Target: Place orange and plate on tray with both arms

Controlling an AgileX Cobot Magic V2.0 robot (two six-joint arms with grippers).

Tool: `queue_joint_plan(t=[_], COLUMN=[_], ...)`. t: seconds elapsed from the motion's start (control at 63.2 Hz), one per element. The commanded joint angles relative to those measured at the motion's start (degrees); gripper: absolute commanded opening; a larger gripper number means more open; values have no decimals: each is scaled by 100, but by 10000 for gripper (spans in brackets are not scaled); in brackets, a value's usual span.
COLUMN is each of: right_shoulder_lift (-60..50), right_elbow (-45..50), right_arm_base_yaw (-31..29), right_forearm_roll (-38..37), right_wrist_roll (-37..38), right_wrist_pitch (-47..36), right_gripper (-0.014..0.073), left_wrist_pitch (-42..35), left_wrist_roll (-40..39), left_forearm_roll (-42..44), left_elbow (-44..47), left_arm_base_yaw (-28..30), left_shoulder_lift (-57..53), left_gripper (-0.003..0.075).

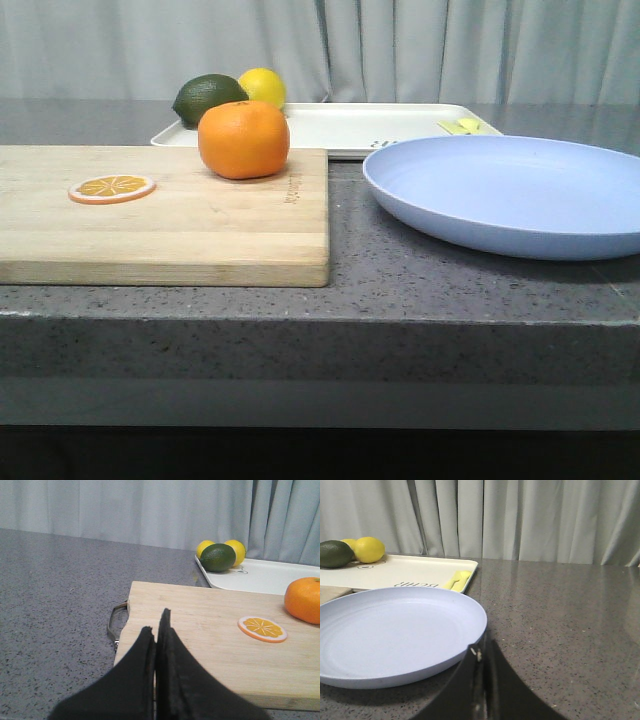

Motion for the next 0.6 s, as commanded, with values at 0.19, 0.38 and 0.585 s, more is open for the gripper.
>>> queue_joint_plan(t=[0.19,0.38,0.585], right_shoulder_lift=[-114,-114,-114], right_elbow=[-148,-148,-148], right_arm_base_yaw=[14,14,14], right_forearm_roll=[-50,-50,-50], right_wrist_roll=[-13,-13,-13], right_wrist_pitch=[-494,-523,-537], right_gripper=[-117,-117,-117], left_wrist_pitch=[-502,-502,-502], left_wrist_roll=[-52,0,0], left_forearm_roll=[-49,1,1], left_elbow=[153,153,153], left_arm_base_yaw=[3,3,3], left_shoulder_lift=[-107,-107,-107], left_gripper=[-20,-20,-20])
